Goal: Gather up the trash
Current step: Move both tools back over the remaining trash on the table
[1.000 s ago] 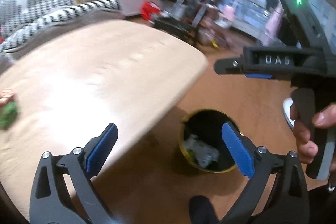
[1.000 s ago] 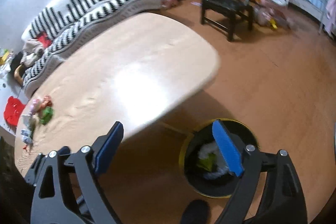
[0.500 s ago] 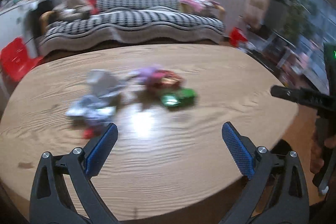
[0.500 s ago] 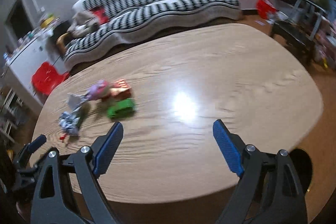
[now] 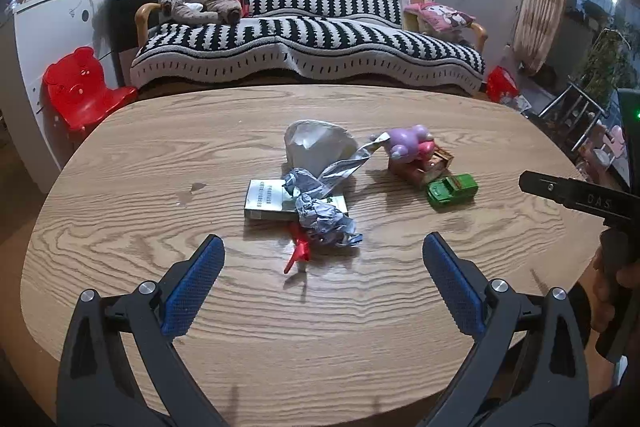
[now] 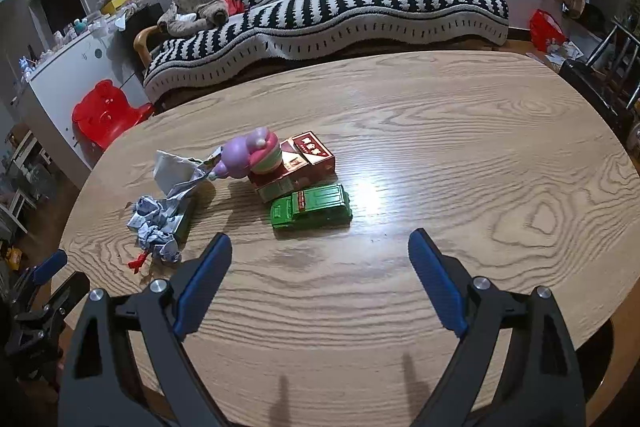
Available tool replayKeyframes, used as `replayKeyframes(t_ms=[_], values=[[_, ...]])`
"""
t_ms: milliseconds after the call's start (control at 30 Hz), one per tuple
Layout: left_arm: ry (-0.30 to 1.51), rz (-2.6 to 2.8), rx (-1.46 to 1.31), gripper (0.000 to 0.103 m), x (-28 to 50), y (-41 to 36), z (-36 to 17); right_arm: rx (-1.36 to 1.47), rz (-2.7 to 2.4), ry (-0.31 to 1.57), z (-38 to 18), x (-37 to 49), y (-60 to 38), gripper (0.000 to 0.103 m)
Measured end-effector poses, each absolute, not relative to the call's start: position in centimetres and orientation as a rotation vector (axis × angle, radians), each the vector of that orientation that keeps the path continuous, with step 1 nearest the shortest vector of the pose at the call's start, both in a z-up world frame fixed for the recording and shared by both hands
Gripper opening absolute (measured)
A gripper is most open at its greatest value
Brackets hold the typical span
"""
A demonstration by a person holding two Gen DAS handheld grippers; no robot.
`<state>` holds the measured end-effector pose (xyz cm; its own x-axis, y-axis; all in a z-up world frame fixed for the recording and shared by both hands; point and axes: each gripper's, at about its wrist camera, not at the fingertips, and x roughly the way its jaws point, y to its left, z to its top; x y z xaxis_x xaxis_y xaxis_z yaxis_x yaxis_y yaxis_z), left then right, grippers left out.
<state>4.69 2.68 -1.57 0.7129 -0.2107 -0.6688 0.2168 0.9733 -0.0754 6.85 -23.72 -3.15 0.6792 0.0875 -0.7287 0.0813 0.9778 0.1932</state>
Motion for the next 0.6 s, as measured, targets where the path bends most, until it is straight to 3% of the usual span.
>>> replayKeyframes(t_ms=[600], values=[[0.837,-0.175,0.023,0.096,11.3,0.6,-7.4,0.104,-0.049,0.946,-9.9,14.7,-22.3,0.087]])
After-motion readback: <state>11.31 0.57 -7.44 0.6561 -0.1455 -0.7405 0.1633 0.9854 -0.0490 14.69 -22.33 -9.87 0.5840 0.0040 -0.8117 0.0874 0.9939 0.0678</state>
